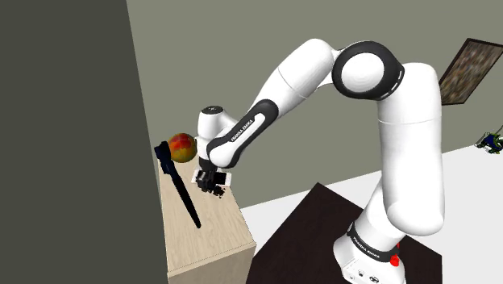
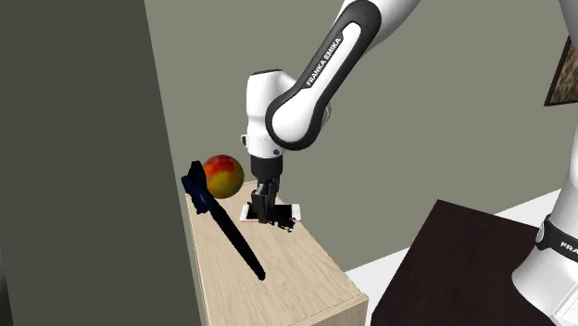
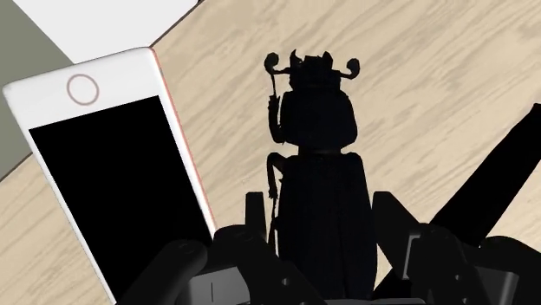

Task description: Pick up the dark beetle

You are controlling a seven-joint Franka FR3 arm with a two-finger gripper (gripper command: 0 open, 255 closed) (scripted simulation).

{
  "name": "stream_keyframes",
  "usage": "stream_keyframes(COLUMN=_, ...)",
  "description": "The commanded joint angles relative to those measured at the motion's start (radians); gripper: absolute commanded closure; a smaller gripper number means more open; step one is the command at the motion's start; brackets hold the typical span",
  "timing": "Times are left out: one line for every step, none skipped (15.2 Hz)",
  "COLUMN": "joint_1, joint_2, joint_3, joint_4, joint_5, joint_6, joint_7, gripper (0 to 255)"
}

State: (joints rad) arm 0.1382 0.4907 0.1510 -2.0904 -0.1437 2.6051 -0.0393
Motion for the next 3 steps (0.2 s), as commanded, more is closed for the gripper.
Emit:
stream_keyframes(joint_1=-0.003, joint_2=-0.021, joint_3=0.005, joint_4=0.0, joint_5=0.006, joint_6=-0.022, joint_7=-0.003, gripper=255)
stream_keyframes(joint_1=-0.003, joint_2=-0.023, joint_3=0.005, joint_4=0.0, joint_5=0.007, joint_6=-0.023, joint_7=-0.004, gripper=255)
stream_keyframes(joint_1=-0.003, joint_2=-0.023, joint_3=0.005, joint_4=0.0, joint_5=0.007, joint_6=-0.023, joint_7=-0.004, gripper=255)
